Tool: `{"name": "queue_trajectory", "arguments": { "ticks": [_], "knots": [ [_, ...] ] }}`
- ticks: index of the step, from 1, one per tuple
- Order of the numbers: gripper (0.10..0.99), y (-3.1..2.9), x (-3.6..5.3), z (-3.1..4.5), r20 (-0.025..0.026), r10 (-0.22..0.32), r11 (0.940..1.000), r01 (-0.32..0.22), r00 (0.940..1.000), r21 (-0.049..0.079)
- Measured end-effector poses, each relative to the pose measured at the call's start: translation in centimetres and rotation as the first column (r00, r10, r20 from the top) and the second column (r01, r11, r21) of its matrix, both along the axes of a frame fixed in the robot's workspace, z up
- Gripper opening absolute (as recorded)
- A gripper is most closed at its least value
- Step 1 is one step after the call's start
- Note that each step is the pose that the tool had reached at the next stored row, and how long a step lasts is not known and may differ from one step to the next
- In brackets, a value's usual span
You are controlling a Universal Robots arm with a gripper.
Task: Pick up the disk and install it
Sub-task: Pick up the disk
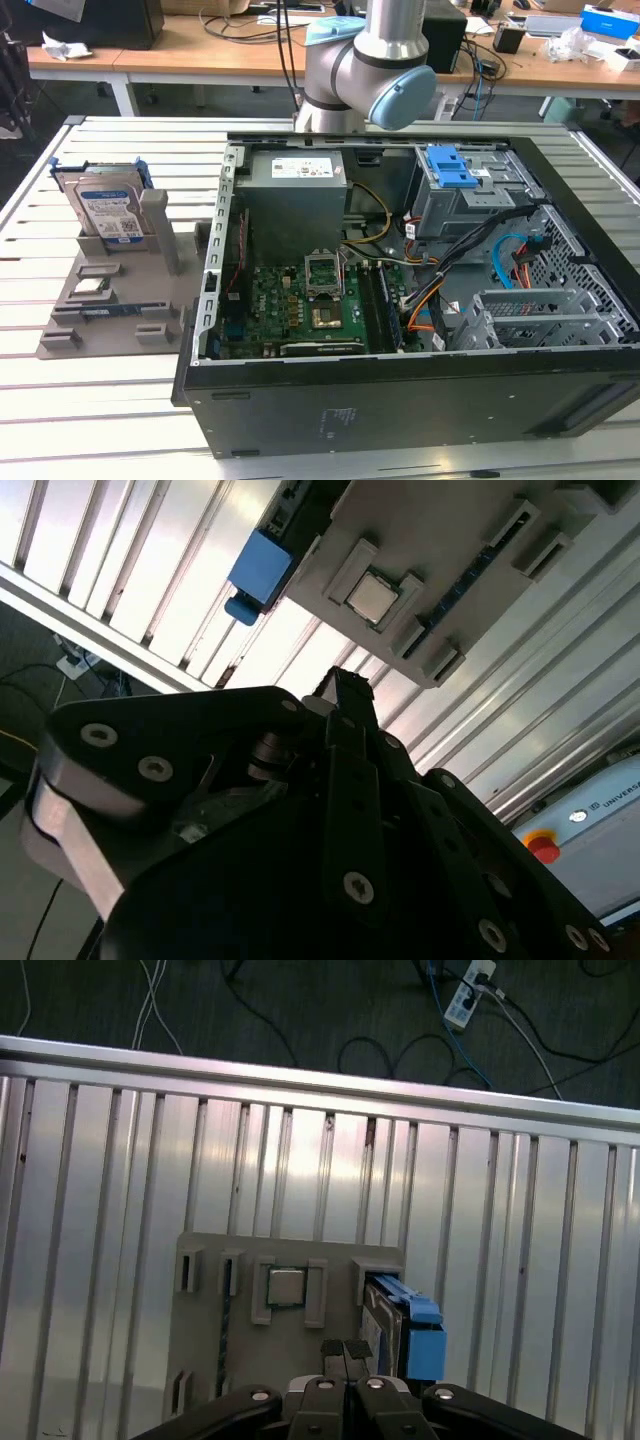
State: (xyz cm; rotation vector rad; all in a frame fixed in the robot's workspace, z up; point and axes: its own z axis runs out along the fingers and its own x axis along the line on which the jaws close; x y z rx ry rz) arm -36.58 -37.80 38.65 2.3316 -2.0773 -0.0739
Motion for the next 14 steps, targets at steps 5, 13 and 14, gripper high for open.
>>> {"name": "queue_trajectory", "arguments": {
  "ticks": [5, 13, 14],
  "knots": [
    [0.106, 0.0, 0.0, 0.0, 0.0, 0.052, 0.9987, -0.052, 0.9987, 0.0],
    [0.106, 0.0, 0.0, 0.0, 0.0, 0.121, 0.9926, -0.121, 0.9926, 0.0],
    [0.106, 0.0, 0.0, 0.0, 0.0, 0.128, 0.9917, -0.128, 0.9917, 0.0]
  ]
}}
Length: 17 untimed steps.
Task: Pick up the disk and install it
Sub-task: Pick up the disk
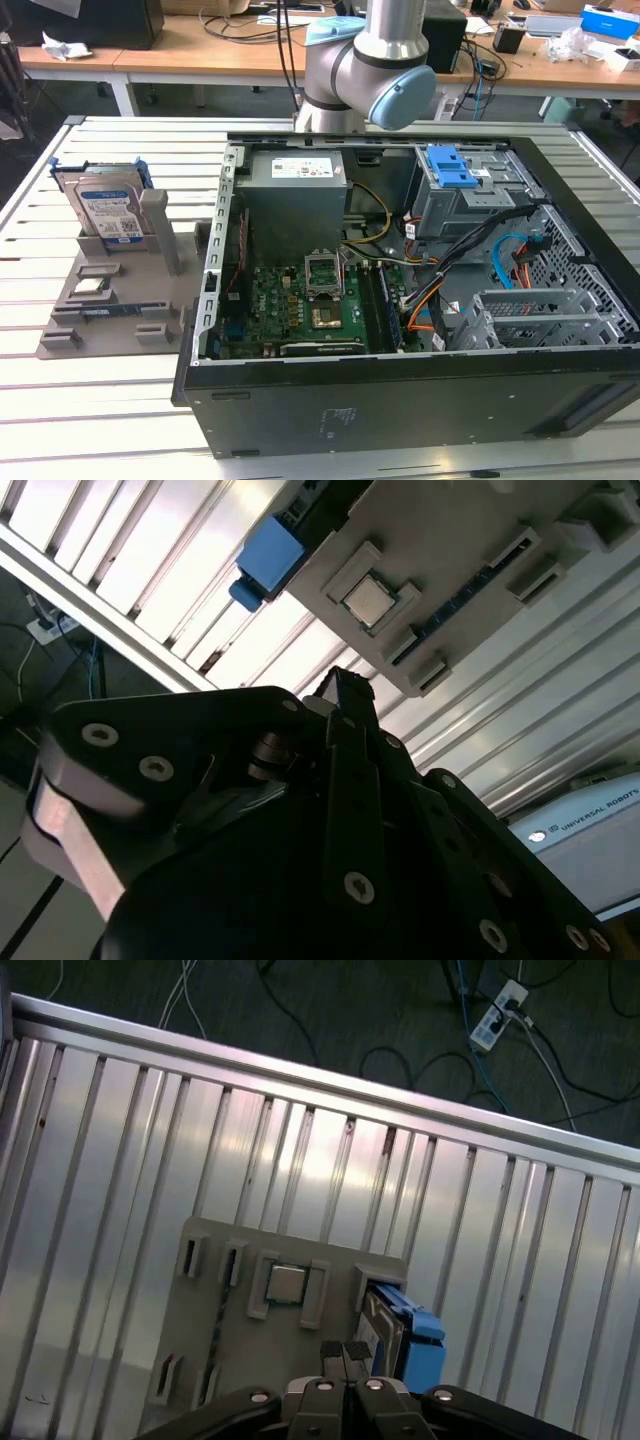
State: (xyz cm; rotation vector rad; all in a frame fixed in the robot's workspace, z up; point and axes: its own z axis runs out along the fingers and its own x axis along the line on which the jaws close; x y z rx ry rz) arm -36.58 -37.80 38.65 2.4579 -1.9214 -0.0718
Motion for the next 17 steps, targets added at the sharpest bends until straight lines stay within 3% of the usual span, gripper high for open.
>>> {"name": "queue_trajectory", "arguments": {
  "ticks": [9, 17],
  "knots": [
    [0.106, 0.0, 0.0, 0.0, 0.0001, 0.074, 0.9973, -0.074, 0.9973, 0.0],
    [0.106, 0.0, 0.0, 0.0, 0.0, 0.14, 0.9902, -0.14, 0.9902, 0.0]
  ]
}}
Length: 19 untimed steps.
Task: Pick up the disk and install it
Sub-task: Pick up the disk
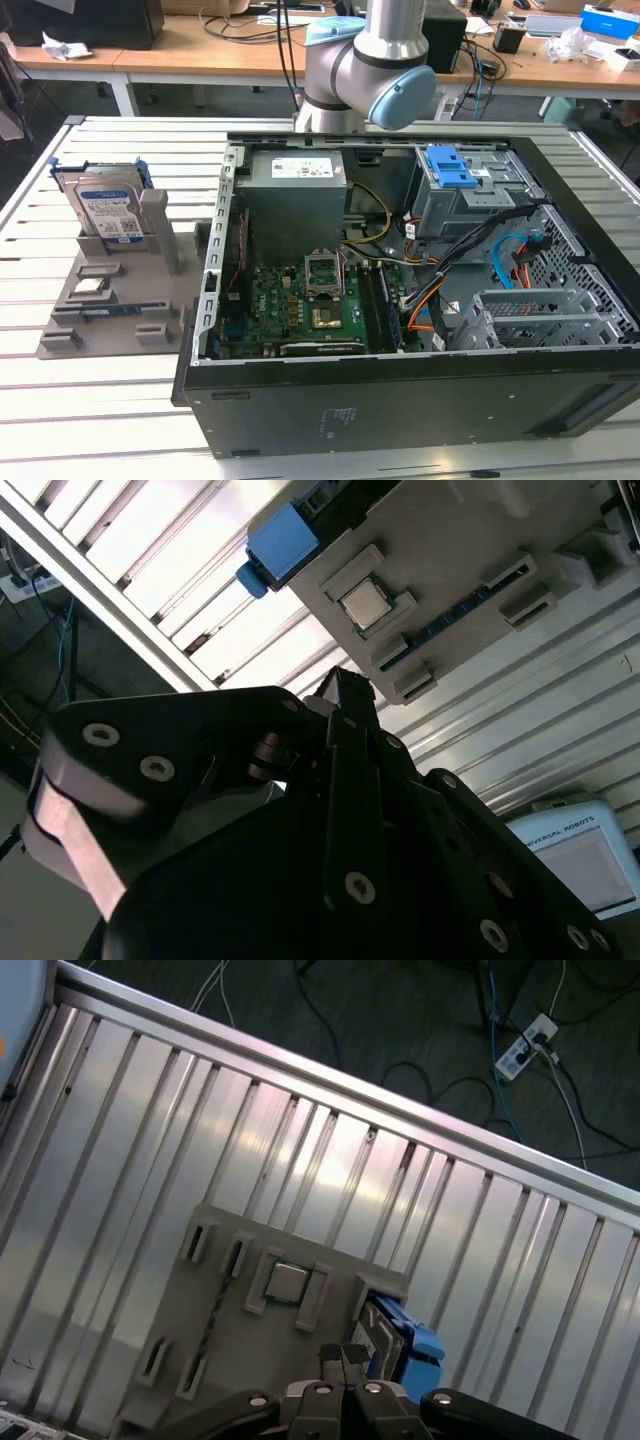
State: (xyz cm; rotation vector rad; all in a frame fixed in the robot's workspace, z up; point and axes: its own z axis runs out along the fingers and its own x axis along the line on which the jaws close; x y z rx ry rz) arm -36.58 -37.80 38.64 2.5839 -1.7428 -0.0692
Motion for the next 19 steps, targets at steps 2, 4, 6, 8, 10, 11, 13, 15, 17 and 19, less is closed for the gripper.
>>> {"name": "queue_trajectory", "arguments": {
  "ticks": [2, 4, 6, 8, 10, 11, 13, 15, 17, 19],
  "knots": [
    [0.106, 0.0, 0.0, 0.0, -0.0001, 0.018, 0.9998, -0.018, 0.9998, 0.0],
    [0.106, 0.0, 0.0, 0.0, 0.0, 0.031, 0.9995, -0.031, 0.9995, 0.0],
    [0.106, 0.0, 0.0, 0.0, 0.0, 0.041, 0.9992, -0.041, 0.9992, 0.0],
    [0.106, 0.0, 0.0, 0.01, -0.0001, 0.043, 0.9991, -0.043, 0.9991, 0.0],
    [0.106, 0.0, 0.0, 0.0, 0.0, 0.033, 0.9995, -0.033, 0.9995, 0.0],
    [0.106, 0.01, 0.0, 0.0, 0.0, 0.02, 0.9998, -0.02, 0.9998, 0.0],
    [0.106, 0.0, 0.0, -0.01, 0.0, -0.029, 0.9996, 0.029, 0.9996, 0.0],
    [0.106, 0.0, 0.0, -0.01, 0.0, -0.096, 0.9954, 0.096, 0.9954, 0.0],
    [0.106, 0.0, 0.0, -0.02, 0.0, -0.15, 0.9886, 0.15, 0.9886, 0.0],
    [0.106, 0.0, 0.0, -0.02, 0.0, -0.18, 0.9837, 0.18, 0.9837, 0.0]
  ]
}}
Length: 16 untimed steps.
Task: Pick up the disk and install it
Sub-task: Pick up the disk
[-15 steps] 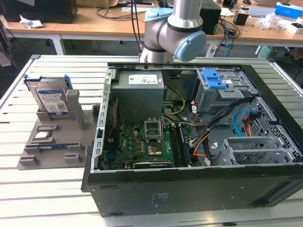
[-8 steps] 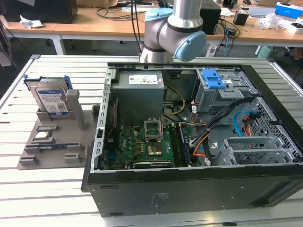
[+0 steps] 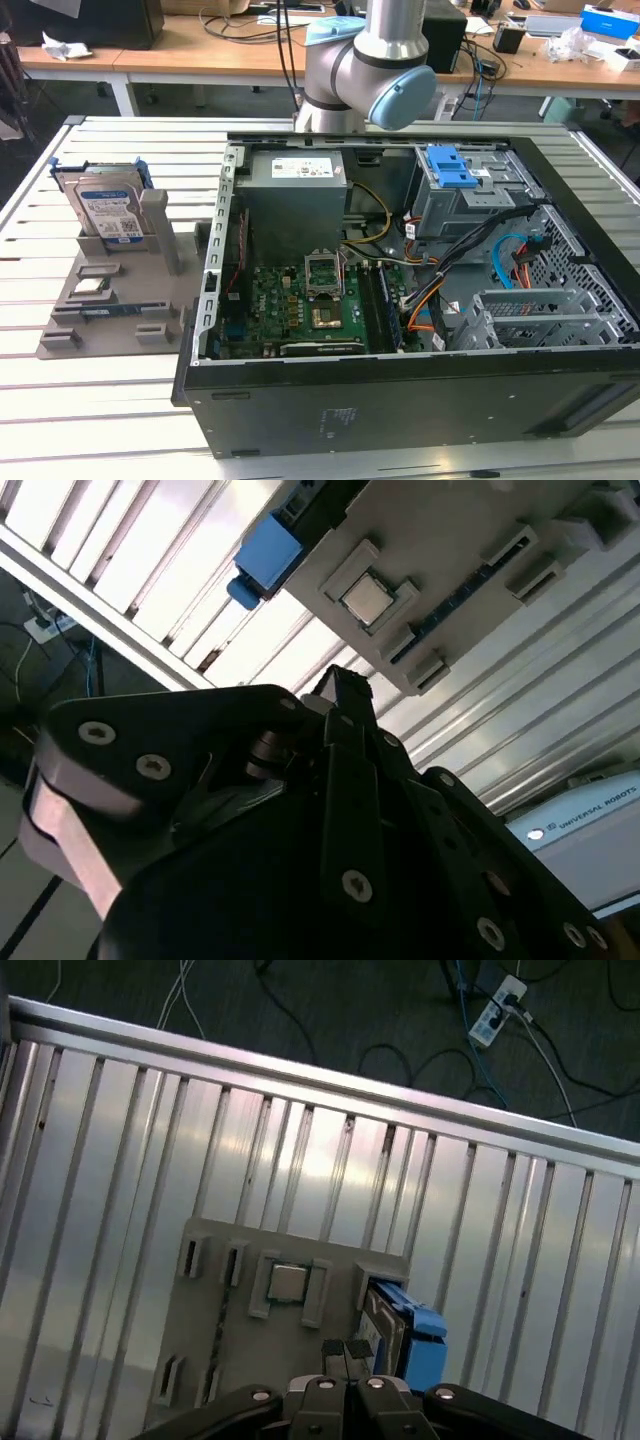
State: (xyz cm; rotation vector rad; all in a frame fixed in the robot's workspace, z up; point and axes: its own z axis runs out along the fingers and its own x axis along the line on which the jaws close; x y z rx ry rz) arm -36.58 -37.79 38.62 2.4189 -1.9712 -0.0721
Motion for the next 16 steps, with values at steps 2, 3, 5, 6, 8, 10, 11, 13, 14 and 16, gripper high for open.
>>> {"name": "queue_trajectory", "arguments": {
  "ticks": [2, 3, 5, 6, 8, 10, 11, 13, 14, 16],
  "knots": [
    [0.106, 0.0, 0.0, -0.02, 0.0, -0.058, 0.9983, 0.058, 0.9983, 0.0],
    [0.106, 0.0, 0.0, -0.02, 0.0, -0.084, 0.9965, 0.084, 0.9965, -0.001],
    [0.106, 0.0, 0.0, -0.03, 0.0001, -0.111, 0.9938, 0.111, 0.9938, -0.002],
    [0.106, 0.0, 0.0, -0.04, 0.0001, -0.126, 0.992, 0.126, 0.992, -0.003],
    [0.106, -0.01, 0.01, -0.09, 0.0008, -0.167, 0.9859, 0.167, 0.9859, -0.007],
    [0.106, 0.0, 0.01, -0.2, 0.0013, -0.189, 0.9818, 0.189, 0.9819, -0.009],
    [0.106, -0.01, 0.01, -0.2, 0.0012, -0.189, 0.9818, 0.189, 0.9819, -0.009],
    [0.106, 0.0, 0.01, -0.21, 0.0013, -0.19, 0.9818, 0.19, 0.9819, -0.009],
    [0.106, 0.0, 0.01, -0.21, 0.0013, -0.19, 0.9818, 0.19, 0.9819, -0.009],
    [0.114, 0.0, 0.01, -0.22, 0.0013, -0.19, 0.9818, 0.19, 0.9819, -0.009]
  ]
}}
